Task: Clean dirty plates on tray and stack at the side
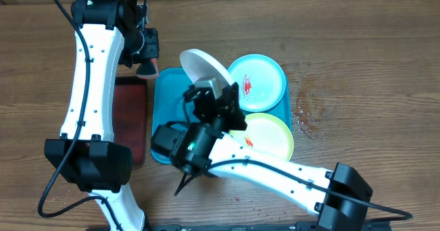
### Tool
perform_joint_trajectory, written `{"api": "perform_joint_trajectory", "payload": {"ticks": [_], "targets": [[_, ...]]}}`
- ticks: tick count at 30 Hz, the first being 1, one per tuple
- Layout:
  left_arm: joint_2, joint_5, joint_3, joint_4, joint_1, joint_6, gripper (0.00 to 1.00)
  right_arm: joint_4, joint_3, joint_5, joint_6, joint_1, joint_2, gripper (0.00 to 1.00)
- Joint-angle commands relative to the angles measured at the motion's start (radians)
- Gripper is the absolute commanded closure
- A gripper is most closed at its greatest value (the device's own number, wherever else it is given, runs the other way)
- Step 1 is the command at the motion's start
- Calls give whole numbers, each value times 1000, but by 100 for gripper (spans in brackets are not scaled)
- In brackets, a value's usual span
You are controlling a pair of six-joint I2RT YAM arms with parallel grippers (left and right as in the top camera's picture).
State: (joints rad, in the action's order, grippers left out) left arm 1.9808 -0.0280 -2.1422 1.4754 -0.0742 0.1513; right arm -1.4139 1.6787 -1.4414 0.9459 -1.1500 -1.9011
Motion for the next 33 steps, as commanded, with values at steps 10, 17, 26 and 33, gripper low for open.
{"api": "perform_joint_trajectory", "payload": {"ticks": [10, 17, 26, 33], "targets": [[-11, 10, -18, 17, 4, 14, 96, -18, 1, -114, 85, -21, 22, 96], [-11, 8, -18, 33, 3, 15, 96, -201, 1, 144, 401, 15, 90, 96], [-11, -50, 56, 5, -17, 38, 96, -187, 1, 401, 257, 208, 265, 96], [-11, -51, 92, -21, -29, 40, 96, -7, 1, 765, -151, 475, 299, 96]]}}
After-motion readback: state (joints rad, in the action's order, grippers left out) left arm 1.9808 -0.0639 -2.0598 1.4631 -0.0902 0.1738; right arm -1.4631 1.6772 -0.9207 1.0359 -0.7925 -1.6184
